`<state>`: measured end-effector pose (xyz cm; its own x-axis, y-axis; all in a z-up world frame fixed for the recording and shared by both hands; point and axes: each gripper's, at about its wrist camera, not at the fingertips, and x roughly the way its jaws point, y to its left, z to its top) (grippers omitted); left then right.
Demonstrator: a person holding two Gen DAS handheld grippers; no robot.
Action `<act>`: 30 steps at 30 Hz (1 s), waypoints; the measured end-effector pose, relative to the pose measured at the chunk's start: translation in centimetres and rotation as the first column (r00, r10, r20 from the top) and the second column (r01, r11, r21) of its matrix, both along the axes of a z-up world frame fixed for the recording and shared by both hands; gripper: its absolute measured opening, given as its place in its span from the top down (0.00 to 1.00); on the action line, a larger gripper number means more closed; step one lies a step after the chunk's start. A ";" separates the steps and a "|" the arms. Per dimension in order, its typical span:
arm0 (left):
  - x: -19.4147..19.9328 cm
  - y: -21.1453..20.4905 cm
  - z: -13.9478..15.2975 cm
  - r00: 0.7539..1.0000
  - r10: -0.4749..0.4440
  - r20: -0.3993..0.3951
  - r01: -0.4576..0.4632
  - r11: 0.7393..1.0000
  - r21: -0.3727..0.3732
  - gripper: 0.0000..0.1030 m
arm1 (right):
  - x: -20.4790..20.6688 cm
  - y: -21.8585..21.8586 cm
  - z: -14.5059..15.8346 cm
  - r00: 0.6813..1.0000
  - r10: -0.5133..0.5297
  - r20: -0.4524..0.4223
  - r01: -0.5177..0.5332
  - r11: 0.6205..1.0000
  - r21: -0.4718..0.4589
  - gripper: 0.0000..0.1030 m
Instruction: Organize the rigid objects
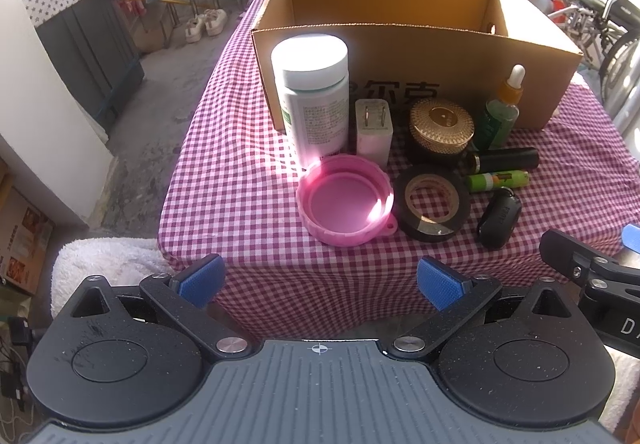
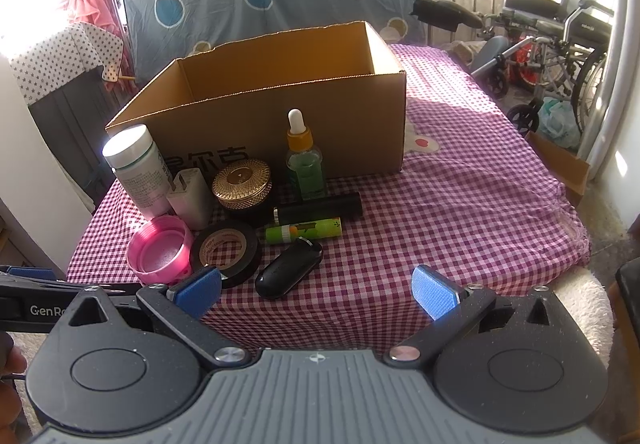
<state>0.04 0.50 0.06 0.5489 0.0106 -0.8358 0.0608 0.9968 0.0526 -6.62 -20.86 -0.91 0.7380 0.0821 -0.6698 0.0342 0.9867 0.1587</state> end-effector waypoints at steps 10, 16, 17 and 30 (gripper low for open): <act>0.0 -0.1 -0.3 1.000 0.004 -0.005 -0.004 1.000 0.008 0.00 | 0.0 0.0 -0.2 1.000 0.000 -0.002 0.000 1.000 0.009 0.00; 0.0 0.0 -0.3 1.000 0.005 -0.006 -0.005 1.000 0.009 0.00 | 0.0 -0.1 -0.2 1.000 0.000 -0.003 0.000 1.000 0.012 0.00; 0.0 0.0 -0.3 1.000 0.005 -0.006 -0.005 1.000 0.009 0.00 | 0.0 -0.1 -0.2 1.000 0.000 -0.003 0.000 1.000 0.013 0.00; -0.1 0.1 -0.4 1.000 0.004 -0.007 -0.004 1.000 0.010 0.00 | 0.0 -0.2 -0.3 1.000 0.001 -0.006 -0.001 1.000 0.015 0.00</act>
